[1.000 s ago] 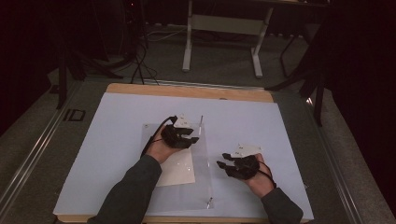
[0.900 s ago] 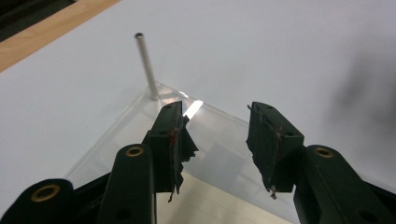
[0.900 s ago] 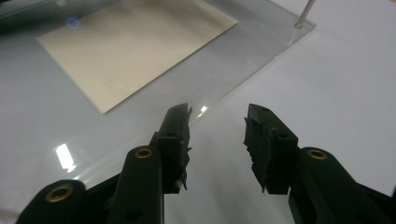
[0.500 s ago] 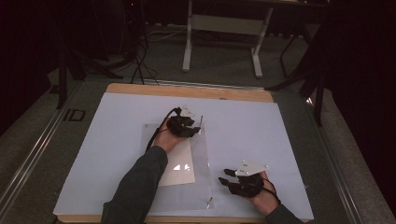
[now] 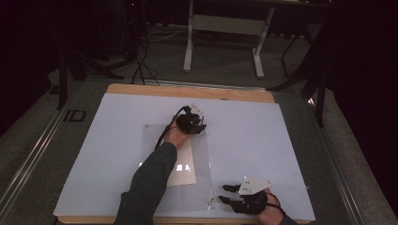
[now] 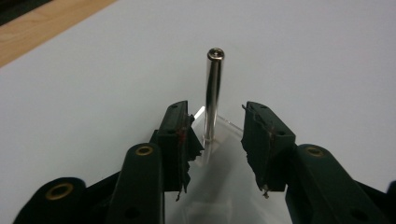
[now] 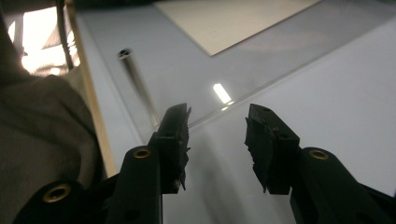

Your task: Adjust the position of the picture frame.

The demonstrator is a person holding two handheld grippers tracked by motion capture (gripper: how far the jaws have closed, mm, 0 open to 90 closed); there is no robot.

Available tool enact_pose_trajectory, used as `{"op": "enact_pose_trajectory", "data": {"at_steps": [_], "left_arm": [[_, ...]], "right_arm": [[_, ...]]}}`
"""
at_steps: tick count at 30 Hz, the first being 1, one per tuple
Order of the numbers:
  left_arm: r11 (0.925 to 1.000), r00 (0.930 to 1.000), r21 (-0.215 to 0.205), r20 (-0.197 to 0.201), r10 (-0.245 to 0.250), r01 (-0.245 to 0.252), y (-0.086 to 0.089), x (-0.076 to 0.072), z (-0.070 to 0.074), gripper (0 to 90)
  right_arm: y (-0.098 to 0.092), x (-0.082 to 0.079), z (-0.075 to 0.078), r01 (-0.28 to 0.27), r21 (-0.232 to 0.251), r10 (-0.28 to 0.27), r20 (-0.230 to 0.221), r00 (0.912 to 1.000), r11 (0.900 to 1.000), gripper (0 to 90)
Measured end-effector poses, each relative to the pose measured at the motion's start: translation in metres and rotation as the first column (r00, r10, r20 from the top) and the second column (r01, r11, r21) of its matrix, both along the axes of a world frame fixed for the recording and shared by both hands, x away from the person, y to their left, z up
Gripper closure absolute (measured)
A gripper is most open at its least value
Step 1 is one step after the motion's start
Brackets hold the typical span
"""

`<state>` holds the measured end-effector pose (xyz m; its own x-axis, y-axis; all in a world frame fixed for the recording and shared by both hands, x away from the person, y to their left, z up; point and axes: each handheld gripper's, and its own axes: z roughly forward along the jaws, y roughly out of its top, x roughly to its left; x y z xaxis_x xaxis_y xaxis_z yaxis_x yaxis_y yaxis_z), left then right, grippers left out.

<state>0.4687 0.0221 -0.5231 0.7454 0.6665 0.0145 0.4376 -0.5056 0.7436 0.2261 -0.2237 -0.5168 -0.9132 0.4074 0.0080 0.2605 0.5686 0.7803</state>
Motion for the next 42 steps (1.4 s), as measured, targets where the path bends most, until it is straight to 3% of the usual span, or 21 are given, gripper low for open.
{"op": "enact_pose_trajectory", "data": {"at_steps": [5,7,11,13,19,24,28,32,37,42], "left_arm": [[1.0,1.0,0.001,-0.005,0.004,-0.004,-0.007,0.006,-0.001,67.6],[1.0,0.9999,0.005,-0.008,0.008,-0.008,-0.009,0.008,-0.002,71.3],[0.9996,0.9995,0.011,-0.018,0.026,-0.026,-0.01,0.01,-0.003,76.9],[0.9993,0.9994,0.019,-0.013,0.032,-0.032,-0.012,0.01,-0.003,81.1],[0.9992,0.9995,0.031,-0.017,0.027,-0.027,-0.013,0.012,-0.003,81.7],[0.9995,0.9994,0.019,-0.024,0.024,-0.024,-0.012,0.014,-0.004,81.7],[0.9997,0.9993,0.007,-0.028,0.024,-0.024,-0.012,0.015,-0.004,81.6],[0.9996,0.9993,0.0,-0.025,0.029,-0.029,-0.014,0.015,-0.005,82.3],[0.999,0.9997,0.038,0.003,0.023,-0.023,-0.016,0.014,-0.004,84.1],[0.9972,0.9983,0.052,0.027,0.052,-0.054,-0.015,0.014,0.005,84.4]], "right_arm": [[0.008,-0.004,-0.003,-0.071,0.009,0.071,-0.012,0.9974,0.997,58.2],[0.016,-0.009,-0.005,-0.133,-0.002,0.133,-0.008,0.9911,0.991,57.6],[0.021,-0.012,-0.009,-0.166,-0.02,0.166,-0.015,0.986,0.986,57.7],[0.027,-0.013,-0.01,-0.161,-0.022,0.161,-0.005,0.987,0.987,60.2],[0.031,-0.01,-0.012,-0.134,-0.025,0.134,0.003,0.991,0.991,69.2],[0.033,-0.012,-0.014,-0.13,-0.014,0.13,0.011,0.9914,0.991,78.4],[0.038,-0.013,-0.018,-0.132,-0.033,0.132,0.014,0.9911,0.991,83.0],[0.039,-0.014,-0.018,-0.124,-0.029,0.124,0.012,0.9922,0.992,84.3],[0.038,-0.013,-0.018,-0.103,-0.005,0.103,-0.008,0.9946,0.995,84.9],[0.033,-0.009,-0.014,-0.065,0.031,0.066,-0.04,0.997,0.997,84.6]]}}
